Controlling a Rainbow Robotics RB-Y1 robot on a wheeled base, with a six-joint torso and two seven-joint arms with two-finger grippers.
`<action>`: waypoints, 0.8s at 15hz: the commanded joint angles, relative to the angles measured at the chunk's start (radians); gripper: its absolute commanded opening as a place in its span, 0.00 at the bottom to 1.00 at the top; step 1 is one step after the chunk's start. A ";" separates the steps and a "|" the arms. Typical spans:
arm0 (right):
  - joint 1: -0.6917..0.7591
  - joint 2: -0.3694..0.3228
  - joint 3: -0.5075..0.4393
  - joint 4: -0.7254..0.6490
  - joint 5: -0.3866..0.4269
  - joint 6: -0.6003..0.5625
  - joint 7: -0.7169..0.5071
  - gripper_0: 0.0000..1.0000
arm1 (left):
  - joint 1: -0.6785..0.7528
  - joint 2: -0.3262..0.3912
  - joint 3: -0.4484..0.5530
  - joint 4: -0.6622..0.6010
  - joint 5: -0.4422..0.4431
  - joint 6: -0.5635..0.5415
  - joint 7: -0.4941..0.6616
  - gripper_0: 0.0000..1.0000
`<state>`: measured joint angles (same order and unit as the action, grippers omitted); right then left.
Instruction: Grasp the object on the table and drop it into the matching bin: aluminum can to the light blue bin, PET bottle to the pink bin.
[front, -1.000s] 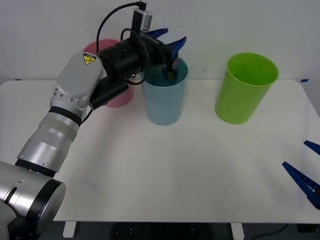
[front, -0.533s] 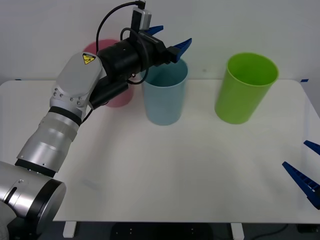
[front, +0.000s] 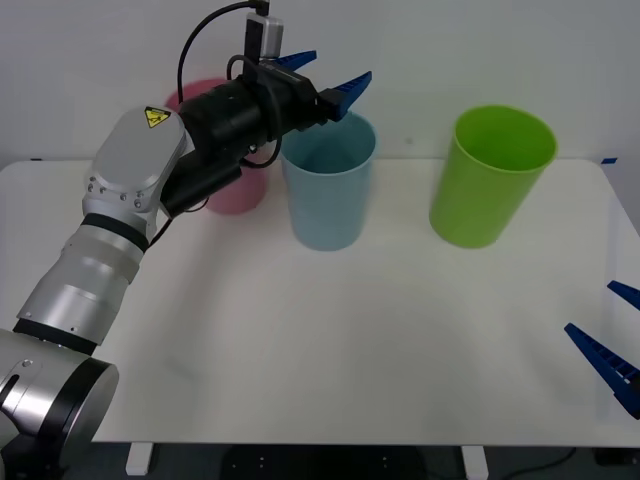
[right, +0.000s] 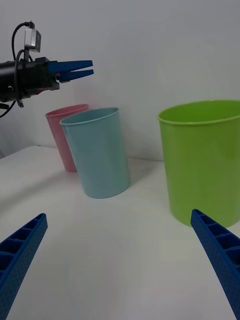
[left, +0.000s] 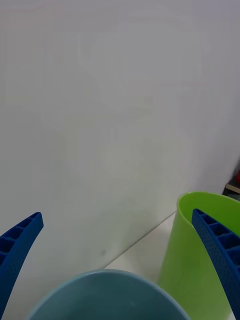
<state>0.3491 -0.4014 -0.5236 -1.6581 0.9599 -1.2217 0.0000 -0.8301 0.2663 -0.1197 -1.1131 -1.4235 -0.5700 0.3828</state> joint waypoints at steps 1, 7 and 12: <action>0.000 0.000 0.000 0.000 0.000 0.000 0.000 1.00 | 0.023 0.048 0.000 -0.008 0.095 -0.034 -0.022 1.00; 0.000 0.000 0.000 0.000 0.000 0.000 0.000 1.00 | 0.155 0.146 0.002 -0.146 0.232 -0.074 -0.061 1.00; 0.000 0.000 0.000 0.000 0.000 0.000 0.000 1.00 | 0.282 0.175 0.061 -0.278 0.259 -0.163 -0.087 1.00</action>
<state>0.3491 -0.4014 -0.5236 -1.6581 0.9599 -1.2217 0.0000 -0.5635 0.4411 -0.0725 -1.3766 -1.1620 -0.7107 0.2985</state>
